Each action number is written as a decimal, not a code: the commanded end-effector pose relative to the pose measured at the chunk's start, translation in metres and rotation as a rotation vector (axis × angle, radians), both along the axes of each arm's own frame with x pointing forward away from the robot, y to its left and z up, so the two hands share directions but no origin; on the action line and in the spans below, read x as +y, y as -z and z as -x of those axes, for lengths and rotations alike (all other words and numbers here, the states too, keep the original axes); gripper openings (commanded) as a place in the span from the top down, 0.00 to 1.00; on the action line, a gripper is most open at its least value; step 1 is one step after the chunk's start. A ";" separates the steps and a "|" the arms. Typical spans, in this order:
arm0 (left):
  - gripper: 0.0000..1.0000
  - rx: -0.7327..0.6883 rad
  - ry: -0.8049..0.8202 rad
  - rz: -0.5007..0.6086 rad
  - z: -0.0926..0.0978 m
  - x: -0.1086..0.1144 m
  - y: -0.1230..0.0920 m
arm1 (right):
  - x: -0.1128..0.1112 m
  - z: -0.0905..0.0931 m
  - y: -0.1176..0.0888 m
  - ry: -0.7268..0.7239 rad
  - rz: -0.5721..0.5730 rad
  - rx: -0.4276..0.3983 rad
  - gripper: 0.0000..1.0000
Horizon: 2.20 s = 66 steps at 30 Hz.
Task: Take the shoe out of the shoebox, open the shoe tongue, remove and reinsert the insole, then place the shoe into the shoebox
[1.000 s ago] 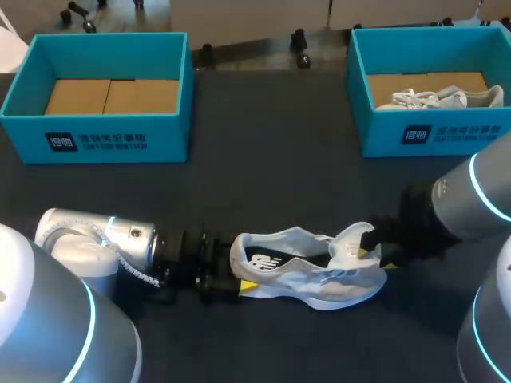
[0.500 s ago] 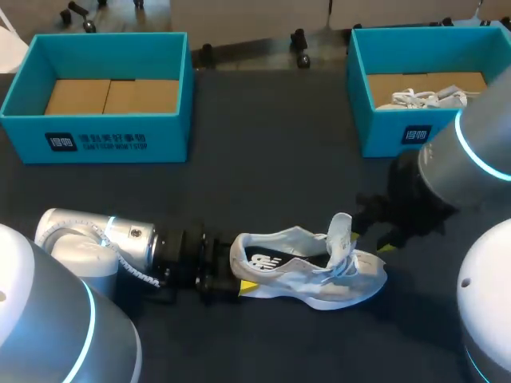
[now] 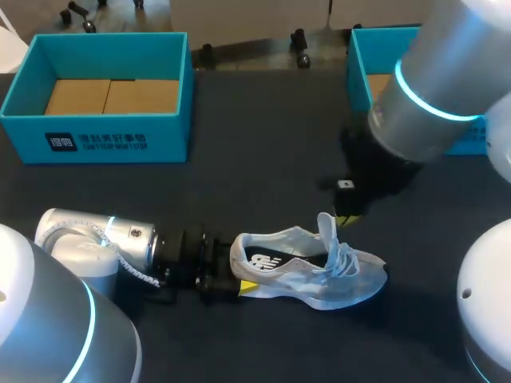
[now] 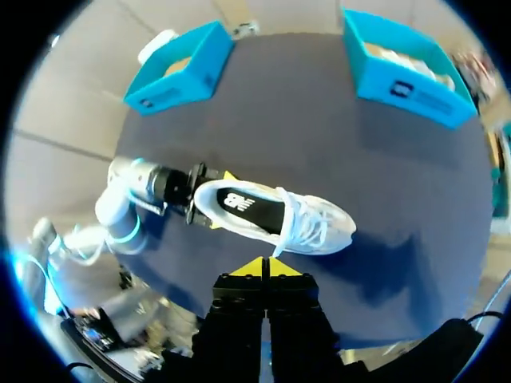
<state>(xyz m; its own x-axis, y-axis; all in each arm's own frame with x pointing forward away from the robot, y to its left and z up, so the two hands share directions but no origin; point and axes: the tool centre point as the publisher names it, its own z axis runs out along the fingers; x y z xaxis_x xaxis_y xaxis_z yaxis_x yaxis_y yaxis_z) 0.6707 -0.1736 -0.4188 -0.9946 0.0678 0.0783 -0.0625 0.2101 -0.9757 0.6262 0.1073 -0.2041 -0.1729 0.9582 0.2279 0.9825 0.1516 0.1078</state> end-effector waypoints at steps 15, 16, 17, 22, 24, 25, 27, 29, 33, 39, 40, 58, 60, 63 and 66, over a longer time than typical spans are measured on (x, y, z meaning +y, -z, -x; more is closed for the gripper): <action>1.00 0.001 0.001 -0.002 0.000 0.000 0.002 | 0.046 -0.015 0.021 -0.373 -0.006 -0.012 1.00; 1.00 0.001 0.001 -0.002 0.000 0.000 0.002 | 0.046 -0.015 0.021 -0.373 -0.006 -0.012 1.00; 1.00 0.001 0.001 -0.002 0.000 0.000 0.002 | 0.046 -0.015 0.021 -0.373 -0.006 -0.012 1.00; 1.00 0.001 0.001 -0.002 0.000 0.000 0.002 | 0.053 -0.020 0.025 -0.452 0.009 -0.030 1.00; 1.00 0.001 0.001 -0.002 0.000 0.000 0.002 | 0.062 -0.025 0.031 -0.573 0.032 -0.040 1.00; 1.00 0.001 0.001 -0.002 0.000 0.000 0.002 | 0.067 -0.028 0.033 -0.612 0.066 -0.034 1.00; 1.00 0.001 0.001 -0.002 0.000 0.000 0.002 | 0.073 -0.031 0.038 -0.686 0.090 -0.010 1.00; 1.00 0.001 0.001 -0.002 0.000 0.000 0.002 | 0.079 -0.034 0.040 -0.740 0.110 -0.006 1.00; 1.00 0.001 0.001 -0.002 0.000 0.000 0.002 | 0.090 -0.038 0.045 -0.920 0.156 0.010 1.00; 1.00 0.001 0.001 -0.002 0.000 0.000 0.002 | 0.108 -0.038 0.051 -1.174 0.224 -0.047 1.00; 1.00 0.001 0.001 -0.002 0.000 0.000 0.002 | 0.107 -0.035 0.051 -1.163 0.232 -0.035 1.00; 1.00 0.001 0.001 -0.002 0.000 0.000 0.002 | 0.104 -0.033 0.084 -1.108 0.258 -0.066 1.00; 1.00 0.001 0.001 -0.002 0.000 0.000 0.002 | 0.104 -0.032 0.093 -1.103 0.266 -0.091 1.00; 1.00 0.001 0.001 -0.002 0.000 0.000 0.002 | 0.105 -0.031 0.104 -1.106 0.294 -0.136 1.00; 1.00 0.001 0.001 -0.002 0.000 0.000 0.002 | 0.105 -0.031 0.114 -1.109 0.317 -0.144 1.00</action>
<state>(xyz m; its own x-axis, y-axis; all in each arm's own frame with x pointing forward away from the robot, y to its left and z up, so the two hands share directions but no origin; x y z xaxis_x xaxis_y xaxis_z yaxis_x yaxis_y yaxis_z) 0.6706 -0.1737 -0.4186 -0.9946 0.0682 0.0782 -0.0624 0.2097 -0.9758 0.6615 0.2095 -0.3064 -0.9587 0.2752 -0.0715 0.2749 0.9614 0.0146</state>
